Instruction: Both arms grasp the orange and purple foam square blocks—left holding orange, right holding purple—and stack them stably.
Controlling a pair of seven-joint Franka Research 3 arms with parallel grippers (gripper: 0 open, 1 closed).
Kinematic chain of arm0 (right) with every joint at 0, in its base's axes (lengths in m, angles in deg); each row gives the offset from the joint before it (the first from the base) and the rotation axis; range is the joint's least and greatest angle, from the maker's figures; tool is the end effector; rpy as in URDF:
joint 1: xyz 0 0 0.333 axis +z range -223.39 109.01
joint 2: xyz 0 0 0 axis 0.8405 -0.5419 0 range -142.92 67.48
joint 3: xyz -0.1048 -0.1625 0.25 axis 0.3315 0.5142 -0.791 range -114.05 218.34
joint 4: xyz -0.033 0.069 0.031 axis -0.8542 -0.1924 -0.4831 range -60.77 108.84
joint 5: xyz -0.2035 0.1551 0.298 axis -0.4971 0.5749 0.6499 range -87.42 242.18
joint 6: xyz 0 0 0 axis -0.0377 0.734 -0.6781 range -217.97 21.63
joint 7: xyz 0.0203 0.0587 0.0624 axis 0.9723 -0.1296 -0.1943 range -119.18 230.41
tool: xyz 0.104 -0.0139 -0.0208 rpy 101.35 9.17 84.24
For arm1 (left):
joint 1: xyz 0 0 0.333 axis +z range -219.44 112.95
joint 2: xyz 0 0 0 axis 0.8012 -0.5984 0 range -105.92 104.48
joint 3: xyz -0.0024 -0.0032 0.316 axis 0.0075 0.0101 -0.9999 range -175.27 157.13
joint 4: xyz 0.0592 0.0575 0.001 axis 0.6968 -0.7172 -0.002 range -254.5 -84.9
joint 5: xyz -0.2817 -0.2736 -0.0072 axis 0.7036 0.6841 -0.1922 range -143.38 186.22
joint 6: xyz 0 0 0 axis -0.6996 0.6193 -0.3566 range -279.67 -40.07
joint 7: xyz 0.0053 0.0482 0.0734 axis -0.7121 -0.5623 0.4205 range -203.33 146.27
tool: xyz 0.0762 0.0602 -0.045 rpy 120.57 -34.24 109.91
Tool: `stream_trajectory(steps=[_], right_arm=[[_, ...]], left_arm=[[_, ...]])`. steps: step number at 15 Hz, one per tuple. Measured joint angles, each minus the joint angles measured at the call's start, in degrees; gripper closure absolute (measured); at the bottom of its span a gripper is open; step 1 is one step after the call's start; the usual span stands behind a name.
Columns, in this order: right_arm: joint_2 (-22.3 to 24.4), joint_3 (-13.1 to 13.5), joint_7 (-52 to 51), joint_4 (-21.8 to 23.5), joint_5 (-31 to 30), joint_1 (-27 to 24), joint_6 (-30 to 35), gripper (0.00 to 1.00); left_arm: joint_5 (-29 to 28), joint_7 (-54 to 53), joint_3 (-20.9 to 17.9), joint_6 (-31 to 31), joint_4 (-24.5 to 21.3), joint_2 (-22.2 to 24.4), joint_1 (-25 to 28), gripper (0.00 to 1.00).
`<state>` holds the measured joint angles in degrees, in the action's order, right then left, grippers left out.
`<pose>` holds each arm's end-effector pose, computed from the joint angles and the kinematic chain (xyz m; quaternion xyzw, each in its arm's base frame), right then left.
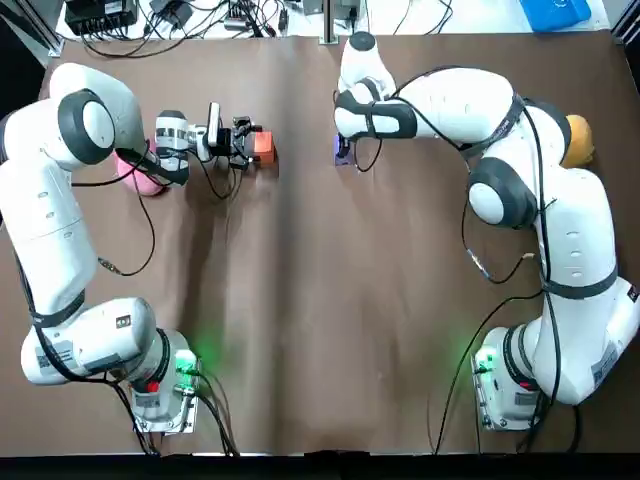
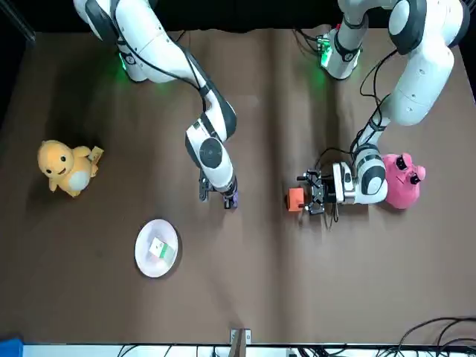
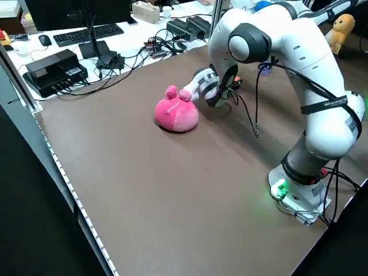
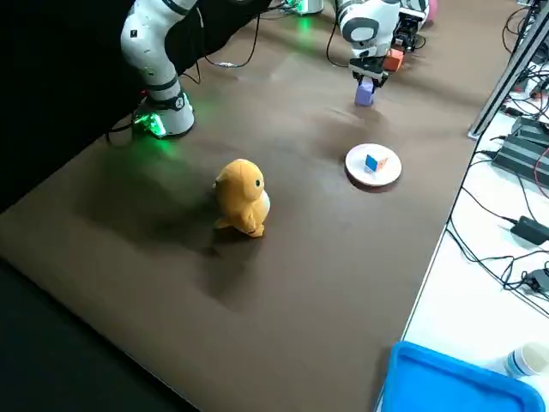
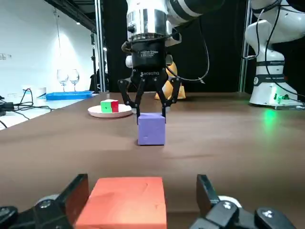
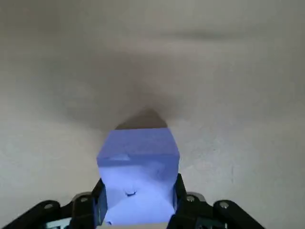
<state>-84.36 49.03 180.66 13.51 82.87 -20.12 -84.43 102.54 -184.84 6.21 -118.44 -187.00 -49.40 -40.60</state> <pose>0.5660 0.4703 0.2207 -0.7093 0.7019 0.0519 0.0390 0.5559 -0.1116 0.0811 0.5141 -0.5248 0.4838 0.4757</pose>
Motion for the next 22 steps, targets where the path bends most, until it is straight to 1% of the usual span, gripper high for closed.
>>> stream_trajectory(steps=[5, 9, 11, 14, 15, 17, 18, 22], right_arm=[[0.01, -0.35, 0.90, -3.02, 3.12, 0.57, 0.05, 0.44], [0.03, -0.71, 3.93, -6.05, 3.47, 2.30, 1.11, 0.44], [0.08, -0.72, 6.67, -8.04, 3.47, 3.43, 2.31, 0.44], [0.14, -0.71, 7.78, -9.84, 3.47, 3.88, 3.76, 0.44], [0.13, -0.71, 7.83, -9.97, 3.47, 3.89, 3.86, 0.44], [0.13, -0.71, 7.84, -9.97, 3.46, 3.95, 3.87, 0.44], [0.13, -0.72, 7.84, -9.97, 3.46, 4.06, 3.87, 0.44], [0.14, -0.67, 7.88, -10.10, 3.41, 5.57, 3.87, 0.44]], left_arm=[[0.00, -0.09, 0.00, 0.00, 1.02, -1.30, -0.01, 0.00], [0.00, -0.14, 0.00, -0.03, 1.61, -1.96, -0.08, 0.00], [0.00, -0.58, 0.00, -0.05, 2.74, -3.38, -0.17, 0.00], [0.00, -0.83, 0.00, -0.05, 5.18, -6.09, -0.69, 0.00], [0.00, -0.83, 0.03, 0.05, 6.37, -7.08, -1.19, 0.03], [0.00, -1.04, 0.03, -0.55, 7.35, -7.53, -2.37, 0.22], [0.00, -1.04, 0.03, -0.75, 7.85, -7.69, -2.95, 0.35], [1.14, -1.07, 0.04, -1.03, 8.95, -8.19, -4.31, 0.36]])
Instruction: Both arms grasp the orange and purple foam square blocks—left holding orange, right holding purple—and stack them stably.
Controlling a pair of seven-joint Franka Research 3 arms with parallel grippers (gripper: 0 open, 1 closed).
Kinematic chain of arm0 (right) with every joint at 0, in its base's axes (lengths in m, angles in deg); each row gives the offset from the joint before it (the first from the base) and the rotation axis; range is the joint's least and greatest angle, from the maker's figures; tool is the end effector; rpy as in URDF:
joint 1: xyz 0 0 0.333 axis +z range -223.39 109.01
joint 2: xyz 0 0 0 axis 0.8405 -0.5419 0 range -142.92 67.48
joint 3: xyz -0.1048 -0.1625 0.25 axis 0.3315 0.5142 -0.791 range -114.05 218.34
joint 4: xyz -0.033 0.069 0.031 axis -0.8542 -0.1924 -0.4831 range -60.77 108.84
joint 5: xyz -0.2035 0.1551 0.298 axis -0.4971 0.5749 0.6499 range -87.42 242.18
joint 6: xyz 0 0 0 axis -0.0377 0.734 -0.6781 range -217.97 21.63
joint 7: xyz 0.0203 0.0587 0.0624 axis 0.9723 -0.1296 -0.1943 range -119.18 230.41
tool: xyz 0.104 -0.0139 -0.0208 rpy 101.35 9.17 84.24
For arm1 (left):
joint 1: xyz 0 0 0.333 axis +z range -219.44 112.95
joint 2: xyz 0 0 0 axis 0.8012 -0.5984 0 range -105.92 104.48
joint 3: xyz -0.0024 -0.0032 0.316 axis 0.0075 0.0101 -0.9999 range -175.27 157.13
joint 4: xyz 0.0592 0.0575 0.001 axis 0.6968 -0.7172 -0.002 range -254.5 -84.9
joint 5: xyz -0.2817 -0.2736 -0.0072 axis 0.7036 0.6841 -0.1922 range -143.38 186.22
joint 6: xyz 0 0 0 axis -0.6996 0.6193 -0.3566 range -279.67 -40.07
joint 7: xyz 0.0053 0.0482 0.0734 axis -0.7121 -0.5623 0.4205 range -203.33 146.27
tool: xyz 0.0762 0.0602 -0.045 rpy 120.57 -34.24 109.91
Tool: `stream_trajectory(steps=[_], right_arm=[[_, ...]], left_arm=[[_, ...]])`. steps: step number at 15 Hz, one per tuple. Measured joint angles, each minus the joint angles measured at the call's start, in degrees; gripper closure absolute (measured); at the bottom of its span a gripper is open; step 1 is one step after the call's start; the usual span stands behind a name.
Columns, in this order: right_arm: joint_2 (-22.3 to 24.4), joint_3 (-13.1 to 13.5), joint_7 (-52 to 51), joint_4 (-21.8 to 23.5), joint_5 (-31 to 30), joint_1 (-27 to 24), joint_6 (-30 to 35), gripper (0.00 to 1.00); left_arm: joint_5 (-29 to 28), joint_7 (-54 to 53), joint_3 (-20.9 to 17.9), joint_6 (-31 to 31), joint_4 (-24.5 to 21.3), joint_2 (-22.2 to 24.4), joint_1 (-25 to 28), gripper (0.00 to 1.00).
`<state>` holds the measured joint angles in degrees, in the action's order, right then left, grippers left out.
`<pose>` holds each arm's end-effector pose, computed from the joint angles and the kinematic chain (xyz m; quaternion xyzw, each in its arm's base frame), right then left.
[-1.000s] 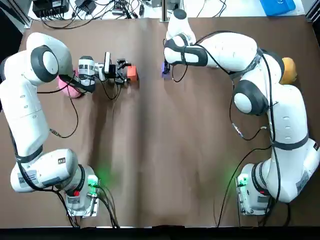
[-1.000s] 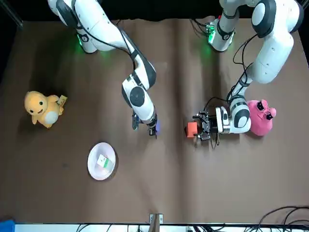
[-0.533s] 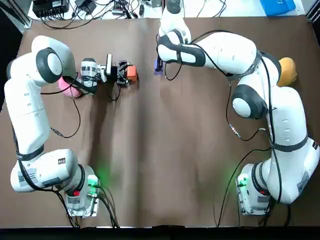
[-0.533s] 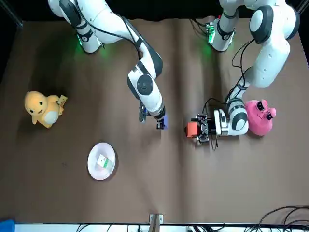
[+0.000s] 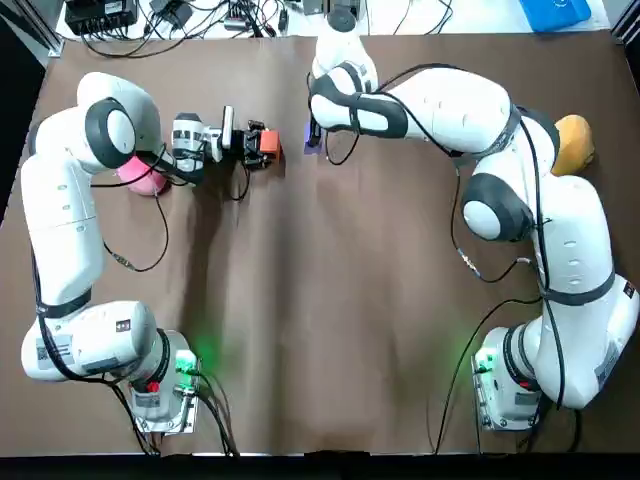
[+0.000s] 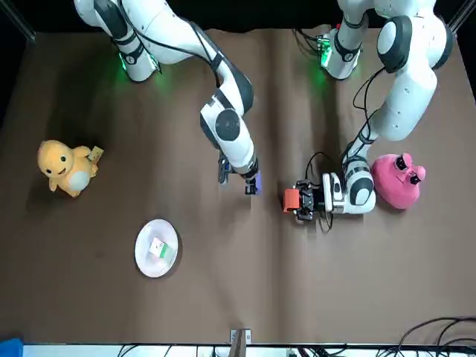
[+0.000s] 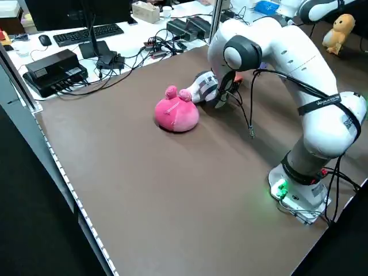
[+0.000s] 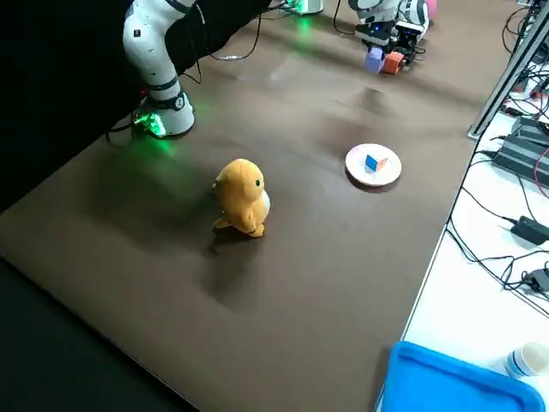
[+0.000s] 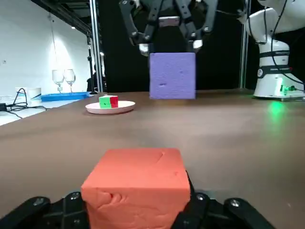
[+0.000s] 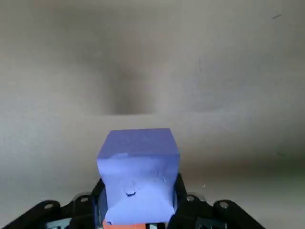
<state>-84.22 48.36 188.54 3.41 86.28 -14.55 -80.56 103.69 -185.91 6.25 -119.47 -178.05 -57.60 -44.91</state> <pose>0.5379 0.5518 0.2989 -0.6848 0.7180 0.0880 0.0880 0.5764 -0.1500 0.0444 0.4987 -0.5323 0.4905 0.4769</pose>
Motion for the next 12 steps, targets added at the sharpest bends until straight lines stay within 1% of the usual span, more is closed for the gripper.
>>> stream_trajectory(steps=[3, 5, 8, 10, 12], right_arm=[[0.02, 0.04, 0.05, -0.31, 0.00, 0.25, 0.00, 0.44], [0.02, 0.13, 0.06, -0.44, 0.00, 0.25, 0.00, 0.44], [0.01, 0.25, 0.06, -0.46, 0.00, 0.25, 0.01, 0.44], [0.01, 0.28, 0.06, -0.46, 0.00, 0.25, 0.05, 0.44], [0.01, 0.43, 0.05, -0.46, -0.24, 0.25, 0.06, 0.44]], left_arm=[[2.77, -0.07, 0.04, -0.10, 1.20, -0.41, -3.81, 0.36], [6.27, -0.12, 0.04, -0.52, 2.27, -0.63, -8.34, 0.36], [11.55, -1.17, -0.01, -3.48, 3.08, -0.71, -14.30, 0.36], [13.58, -1.76, -0.06, -4.48, 3.38, -0.77, -16.72, 0.36], [14.65, -1.76, -0.10, -4.78, 3.79, -0.92, -17.99, 0.36]])
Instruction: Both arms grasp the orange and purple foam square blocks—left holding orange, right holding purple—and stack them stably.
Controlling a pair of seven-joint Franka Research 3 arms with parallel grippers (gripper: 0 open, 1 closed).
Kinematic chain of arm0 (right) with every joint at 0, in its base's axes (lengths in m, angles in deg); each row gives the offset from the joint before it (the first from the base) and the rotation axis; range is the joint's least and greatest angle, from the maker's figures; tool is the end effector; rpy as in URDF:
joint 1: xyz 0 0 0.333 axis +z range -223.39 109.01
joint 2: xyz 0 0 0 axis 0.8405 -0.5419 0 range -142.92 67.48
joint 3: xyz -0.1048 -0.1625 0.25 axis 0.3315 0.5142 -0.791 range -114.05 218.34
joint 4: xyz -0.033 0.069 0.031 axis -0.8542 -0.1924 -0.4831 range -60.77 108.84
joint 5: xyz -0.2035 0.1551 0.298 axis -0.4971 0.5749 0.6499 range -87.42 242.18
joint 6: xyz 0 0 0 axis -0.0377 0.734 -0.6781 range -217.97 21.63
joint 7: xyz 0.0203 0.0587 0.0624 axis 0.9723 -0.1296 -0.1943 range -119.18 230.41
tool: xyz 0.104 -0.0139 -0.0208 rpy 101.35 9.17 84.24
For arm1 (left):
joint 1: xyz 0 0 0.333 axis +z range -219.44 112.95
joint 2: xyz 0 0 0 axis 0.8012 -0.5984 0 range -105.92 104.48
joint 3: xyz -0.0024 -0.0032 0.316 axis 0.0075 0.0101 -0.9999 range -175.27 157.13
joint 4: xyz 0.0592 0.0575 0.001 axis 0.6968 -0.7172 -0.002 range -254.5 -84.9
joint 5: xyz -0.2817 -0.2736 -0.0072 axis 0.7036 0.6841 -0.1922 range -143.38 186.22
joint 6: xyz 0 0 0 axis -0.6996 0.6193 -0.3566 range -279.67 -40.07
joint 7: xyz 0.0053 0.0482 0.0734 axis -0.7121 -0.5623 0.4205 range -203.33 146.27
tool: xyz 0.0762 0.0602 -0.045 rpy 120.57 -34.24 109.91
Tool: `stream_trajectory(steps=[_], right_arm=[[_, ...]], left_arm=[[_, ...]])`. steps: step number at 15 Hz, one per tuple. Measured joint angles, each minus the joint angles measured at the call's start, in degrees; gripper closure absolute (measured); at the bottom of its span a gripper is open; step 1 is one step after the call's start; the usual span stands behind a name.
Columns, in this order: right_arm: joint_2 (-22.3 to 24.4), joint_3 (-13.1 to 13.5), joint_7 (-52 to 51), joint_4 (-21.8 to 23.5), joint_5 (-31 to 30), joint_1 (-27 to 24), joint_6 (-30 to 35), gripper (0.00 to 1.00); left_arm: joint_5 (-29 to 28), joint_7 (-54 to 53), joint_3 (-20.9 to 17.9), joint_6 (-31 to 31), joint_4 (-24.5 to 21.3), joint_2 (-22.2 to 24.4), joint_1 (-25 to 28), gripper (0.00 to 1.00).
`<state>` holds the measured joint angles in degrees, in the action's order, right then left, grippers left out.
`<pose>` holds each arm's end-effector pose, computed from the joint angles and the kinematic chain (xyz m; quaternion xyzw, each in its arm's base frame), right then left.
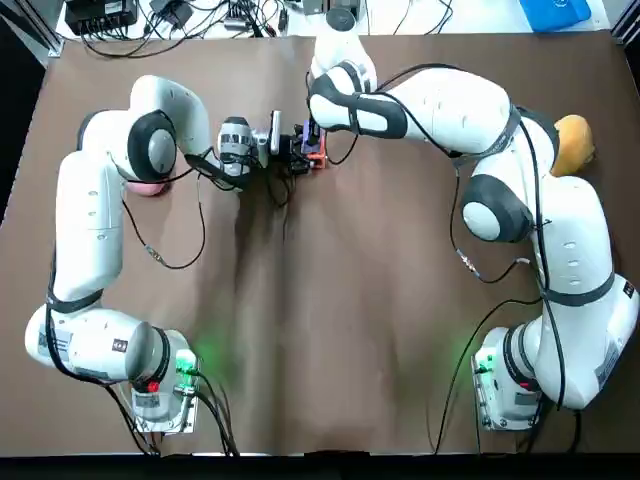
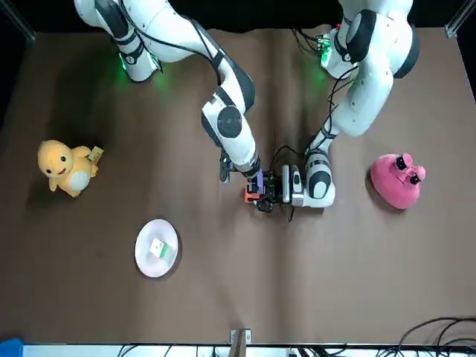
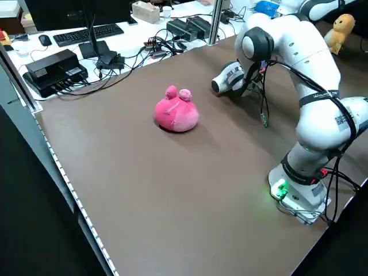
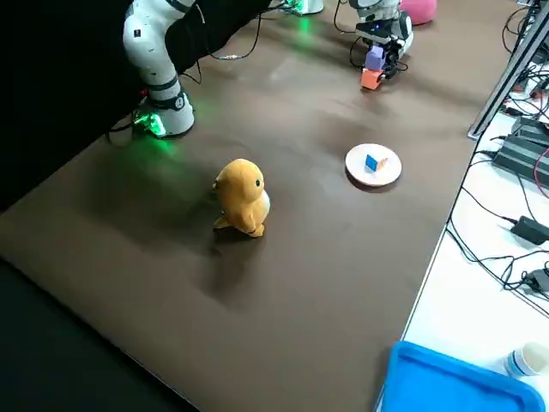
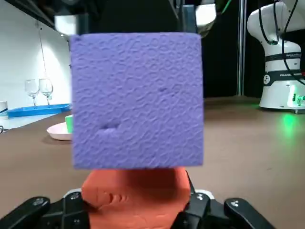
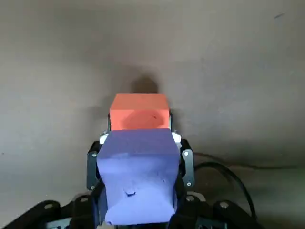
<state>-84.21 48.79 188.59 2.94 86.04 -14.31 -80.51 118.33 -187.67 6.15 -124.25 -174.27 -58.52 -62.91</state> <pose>0.5398 0.5520 0.3026 -0.6853 0.7176 0.0836 0.0917 0.5475 -0.3206 0.0541 0.4759 -0.5370 0.4937 0.4914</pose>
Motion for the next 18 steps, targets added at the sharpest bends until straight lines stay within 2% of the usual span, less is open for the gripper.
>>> stream_trajectory(steps=[7, 18], right_arm=[[0.00, 0.59, -0.02, 0.01, -3.19, -0.36, 0.31, 0.44], [-0.05, 0.54, -0.02, 0.69, -3.29, -0.15, 0.60, 0.44]], left_arm=[[0.31, 0.49, -0.27, -1.39, 0.27, -0.96, -0.24, 0.36], [0.31, 0.57, -0.26, -1.87, 0.30, -0.95, -0.45, 0.36]])
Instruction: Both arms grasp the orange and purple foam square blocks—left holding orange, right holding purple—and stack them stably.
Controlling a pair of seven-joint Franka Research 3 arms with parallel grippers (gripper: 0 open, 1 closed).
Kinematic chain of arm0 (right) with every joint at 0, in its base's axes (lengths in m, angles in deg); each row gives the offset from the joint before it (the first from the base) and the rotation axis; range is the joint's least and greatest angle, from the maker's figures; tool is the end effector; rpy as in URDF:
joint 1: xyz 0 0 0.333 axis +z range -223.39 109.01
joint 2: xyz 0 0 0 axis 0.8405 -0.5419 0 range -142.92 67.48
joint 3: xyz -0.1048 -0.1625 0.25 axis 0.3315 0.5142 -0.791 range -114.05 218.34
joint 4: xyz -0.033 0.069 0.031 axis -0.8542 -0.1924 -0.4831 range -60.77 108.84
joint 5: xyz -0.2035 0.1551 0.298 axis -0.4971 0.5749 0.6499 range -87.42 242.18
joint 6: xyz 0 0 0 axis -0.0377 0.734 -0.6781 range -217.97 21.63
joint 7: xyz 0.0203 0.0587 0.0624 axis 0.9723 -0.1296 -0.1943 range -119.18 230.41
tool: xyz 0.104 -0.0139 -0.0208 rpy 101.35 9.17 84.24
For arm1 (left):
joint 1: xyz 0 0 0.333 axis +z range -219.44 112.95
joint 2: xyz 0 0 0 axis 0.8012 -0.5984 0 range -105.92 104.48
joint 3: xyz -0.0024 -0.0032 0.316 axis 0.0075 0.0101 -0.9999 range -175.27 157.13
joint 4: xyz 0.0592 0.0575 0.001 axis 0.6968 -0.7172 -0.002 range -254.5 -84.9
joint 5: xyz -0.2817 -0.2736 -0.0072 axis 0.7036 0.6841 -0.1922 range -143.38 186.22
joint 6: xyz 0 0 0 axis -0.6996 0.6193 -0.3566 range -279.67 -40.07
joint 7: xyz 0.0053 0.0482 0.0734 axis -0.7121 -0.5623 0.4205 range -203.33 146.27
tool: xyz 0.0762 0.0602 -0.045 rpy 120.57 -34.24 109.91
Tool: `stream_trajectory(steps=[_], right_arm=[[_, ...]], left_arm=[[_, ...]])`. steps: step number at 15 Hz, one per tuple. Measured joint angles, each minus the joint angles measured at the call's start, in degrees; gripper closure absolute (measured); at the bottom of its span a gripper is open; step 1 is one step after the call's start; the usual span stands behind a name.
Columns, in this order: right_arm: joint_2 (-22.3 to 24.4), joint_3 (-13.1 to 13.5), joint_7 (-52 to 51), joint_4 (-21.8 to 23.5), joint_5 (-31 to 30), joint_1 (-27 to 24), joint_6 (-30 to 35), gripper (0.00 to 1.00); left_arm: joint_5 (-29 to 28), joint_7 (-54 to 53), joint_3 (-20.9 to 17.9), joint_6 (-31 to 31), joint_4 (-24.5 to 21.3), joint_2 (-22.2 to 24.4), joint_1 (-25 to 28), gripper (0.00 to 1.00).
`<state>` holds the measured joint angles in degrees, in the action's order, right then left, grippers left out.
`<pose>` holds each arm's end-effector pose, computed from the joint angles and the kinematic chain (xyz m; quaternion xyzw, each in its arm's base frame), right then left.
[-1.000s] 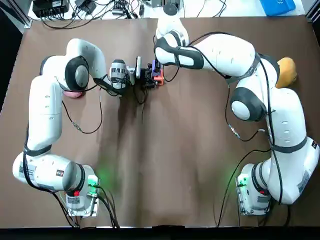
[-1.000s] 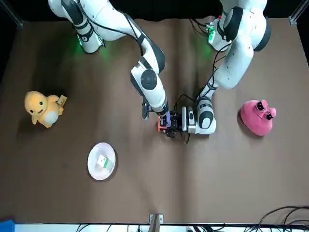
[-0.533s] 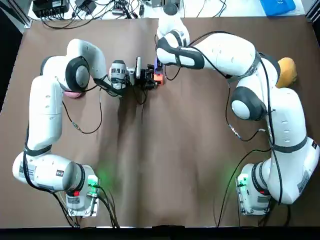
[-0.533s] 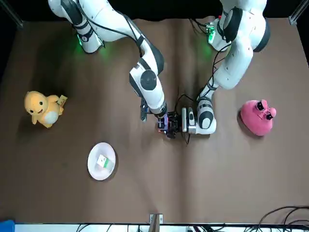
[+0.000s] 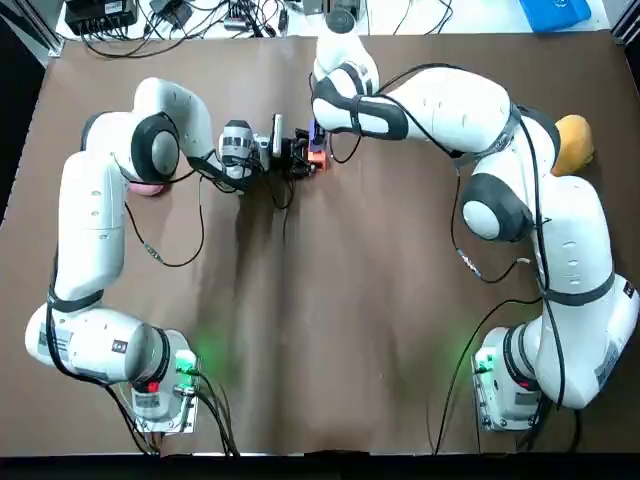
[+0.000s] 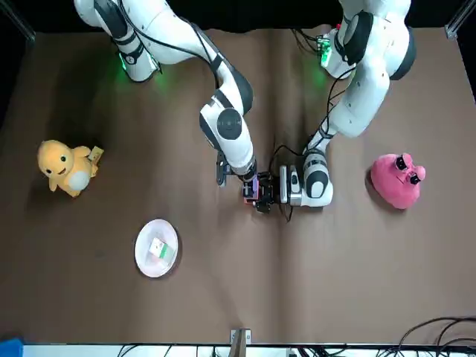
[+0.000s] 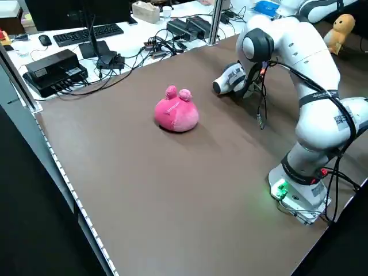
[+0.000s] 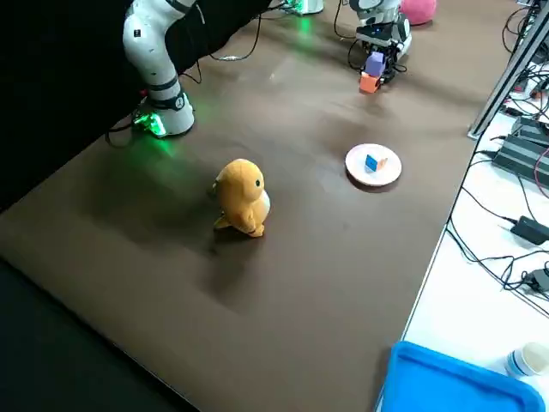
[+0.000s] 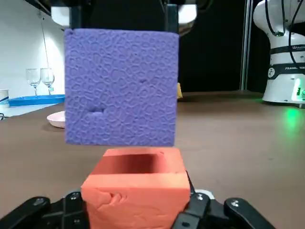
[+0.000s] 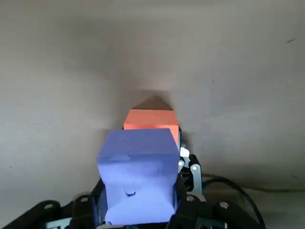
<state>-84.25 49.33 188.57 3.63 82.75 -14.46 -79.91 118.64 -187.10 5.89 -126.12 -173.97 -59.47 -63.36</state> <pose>0.5435 0.5435 0.2947 -0.6956 0.7118 0.0558 0.0804 0.5454 -0.3191 0.0420 0.4928 -0.5367 0.4833 0.4853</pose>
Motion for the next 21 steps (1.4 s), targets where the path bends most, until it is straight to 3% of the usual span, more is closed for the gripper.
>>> stream_trajectory(steps=[21], right_arm=[[-1.10, 0.05, 0.56, 0.87, 2.65, -0.15, -0.94, 0.44]], left_arm=[[0.00, 0.05, 0.12, -1.11, 0.62, 0.01, -0.26, 0.36]])
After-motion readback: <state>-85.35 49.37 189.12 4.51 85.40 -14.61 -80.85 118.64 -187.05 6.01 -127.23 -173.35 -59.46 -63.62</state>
